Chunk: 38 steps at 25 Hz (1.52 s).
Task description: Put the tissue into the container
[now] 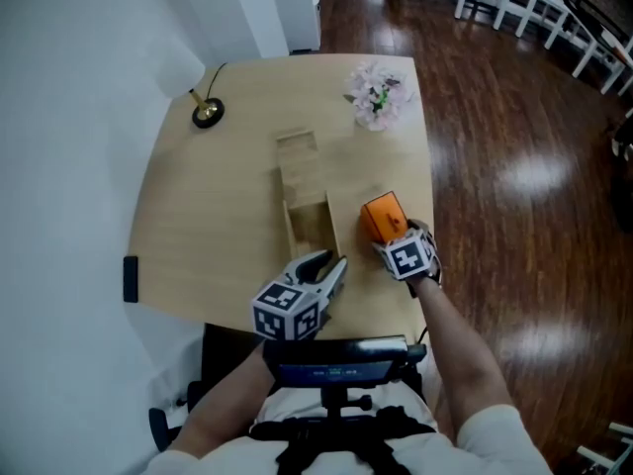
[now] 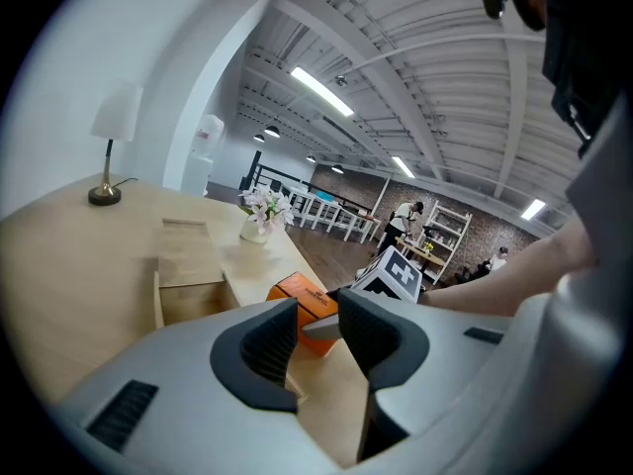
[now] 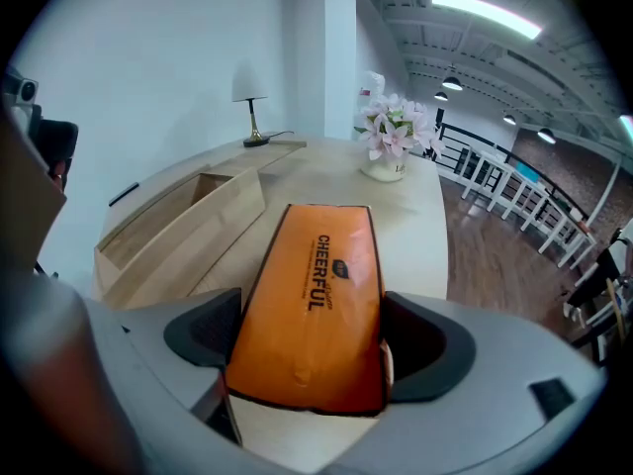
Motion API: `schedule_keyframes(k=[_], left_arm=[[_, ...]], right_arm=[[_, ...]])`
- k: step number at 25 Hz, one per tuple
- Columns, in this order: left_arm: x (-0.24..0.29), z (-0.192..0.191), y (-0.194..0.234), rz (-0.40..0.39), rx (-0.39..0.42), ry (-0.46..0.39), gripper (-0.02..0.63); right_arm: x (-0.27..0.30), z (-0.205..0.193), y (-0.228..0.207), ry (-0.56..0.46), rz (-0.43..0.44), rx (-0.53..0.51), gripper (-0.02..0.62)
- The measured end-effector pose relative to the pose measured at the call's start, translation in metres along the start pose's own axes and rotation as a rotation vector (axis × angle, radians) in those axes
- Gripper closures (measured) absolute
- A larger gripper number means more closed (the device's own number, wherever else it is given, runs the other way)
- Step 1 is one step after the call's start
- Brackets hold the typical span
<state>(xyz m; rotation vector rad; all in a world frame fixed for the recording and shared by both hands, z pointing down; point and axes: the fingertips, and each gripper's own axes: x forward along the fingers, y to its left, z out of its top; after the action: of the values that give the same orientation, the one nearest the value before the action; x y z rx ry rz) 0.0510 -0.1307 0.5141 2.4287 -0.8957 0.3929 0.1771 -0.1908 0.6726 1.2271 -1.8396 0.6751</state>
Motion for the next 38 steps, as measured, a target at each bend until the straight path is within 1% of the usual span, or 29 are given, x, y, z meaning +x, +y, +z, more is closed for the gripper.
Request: schedule_keyframes(k=[3, 5, 6, 9, 13, 18, 23, 31, 35, 38], left_arm=[[0.002, 0.001, 0.001, -0.001, -0.012, 0.001, 0.486], [0.001, 0.001, 0.003, 0.007, -0.018, 0.002, 0.487], [0.0, 0.002, 0.004, 0.014, -0.022, 0.001, 0.486], [-0.006, 0.009, 0.013, 0.048, -0.033, -0.009, 0.487], [-0.015, 0.018, 0.027, 0.092, -0.043, -0.03, 0.487], [-0.03, 0.026, 0.046, 0.138, -0.053, -0.065, 0.486], [-0.048, 0.03, 0.061, 0.17, -0.061, -0.095, 0.487], [-0.078, 0.03, 0.083, 0.199, -0.071, -0.133, 0.487], [-0.089, 0.027, 0.087, 0.198, -0.081, -0.143, 0.487], [-0.095, 0.022, 0.089, 0.19, -0.085, -0.143, 0.487]], right_arm=[[0.002, -0.003, 0.002, 0.01, 0.015, 0.006, 0.145], [0.001, -0.002, 0.002, 0.013, 0.013, 0.008, 0.179], [0.0, -0.002, 0.003, 0.014, 0.01, 0.013, 0.192], [-0.007, 0.003, 0.002, 0.007, -0.003, 0.042, 0.199], [-0.02, 0.019, 0.001, -0.031, -0.035, 0.074, 0.201], [-0.039, 0.049, 0.009, -0.085, -0.079, 0.066, 0.201], [-0.056, 0.077, 0.037, -0.13, -0.075, 0.07, 0.201], [-0.072, 0.116, 0.1, -0.189, -0.051, 0.044, 0.204], [-0.069, 0.122, 0.13, -0.187, -0.035, 0.036, 0.206], [-0.063, 0.118, 0.147, -0.172, -0.031, 0.06, 0.207]])
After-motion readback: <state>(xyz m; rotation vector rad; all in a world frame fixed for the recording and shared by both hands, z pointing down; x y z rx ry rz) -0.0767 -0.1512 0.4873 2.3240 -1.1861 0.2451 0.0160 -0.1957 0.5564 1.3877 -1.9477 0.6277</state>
